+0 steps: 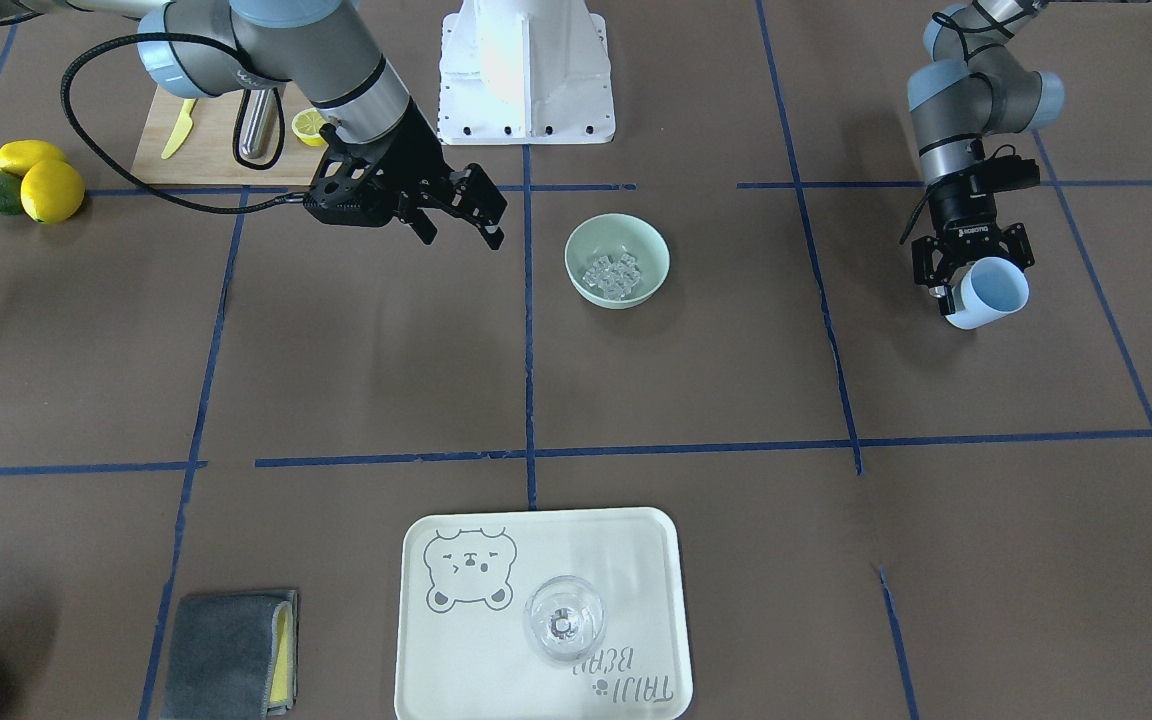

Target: Pour ice into bowl

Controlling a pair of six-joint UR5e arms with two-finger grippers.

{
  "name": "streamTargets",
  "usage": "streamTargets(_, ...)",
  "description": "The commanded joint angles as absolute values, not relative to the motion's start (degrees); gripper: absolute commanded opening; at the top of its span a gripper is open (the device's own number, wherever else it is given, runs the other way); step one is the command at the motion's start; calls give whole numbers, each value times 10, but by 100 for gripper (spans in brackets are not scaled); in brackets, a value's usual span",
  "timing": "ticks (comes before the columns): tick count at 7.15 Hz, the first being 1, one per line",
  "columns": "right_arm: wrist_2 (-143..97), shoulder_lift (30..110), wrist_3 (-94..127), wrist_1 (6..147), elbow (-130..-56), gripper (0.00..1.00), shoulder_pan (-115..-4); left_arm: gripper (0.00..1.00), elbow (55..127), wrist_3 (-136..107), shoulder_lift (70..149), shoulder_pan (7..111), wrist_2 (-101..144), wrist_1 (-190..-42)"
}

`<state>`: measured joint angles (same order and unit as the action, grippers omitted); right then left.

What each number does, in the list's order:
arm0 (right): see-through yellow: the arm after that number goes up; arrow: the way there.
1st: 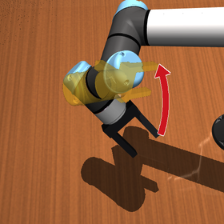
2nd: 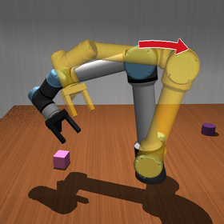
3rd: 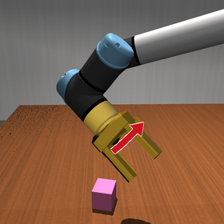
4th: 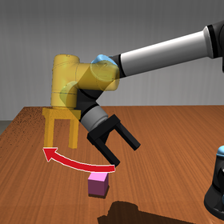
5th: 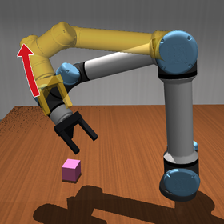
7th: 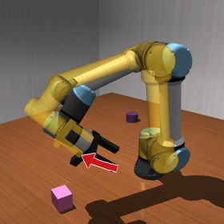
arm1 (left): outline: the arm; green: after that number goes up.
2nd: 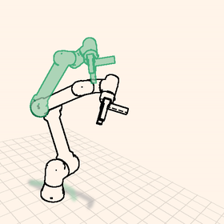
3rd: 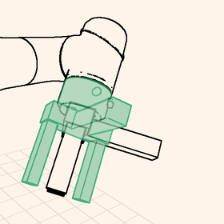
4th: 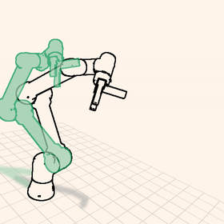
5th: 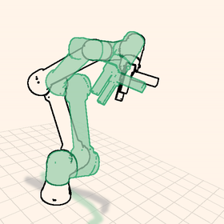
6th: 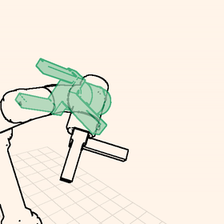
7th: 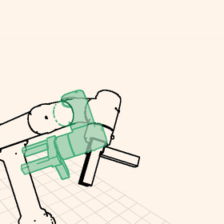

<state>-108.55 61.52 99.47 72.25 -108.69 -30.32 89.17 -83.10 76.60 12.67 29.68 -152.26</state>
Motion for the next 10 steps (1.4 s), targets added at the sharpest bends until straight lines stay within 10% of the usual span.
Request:
streamTargets(1,-1085,615,994,722,-1084,100,-303,100,911,-793,732,127,351,-1535)
streamTargets(10,-1086,618,994,723,-1085,100,-305,100,1035,-531,623,134,632,-1549)
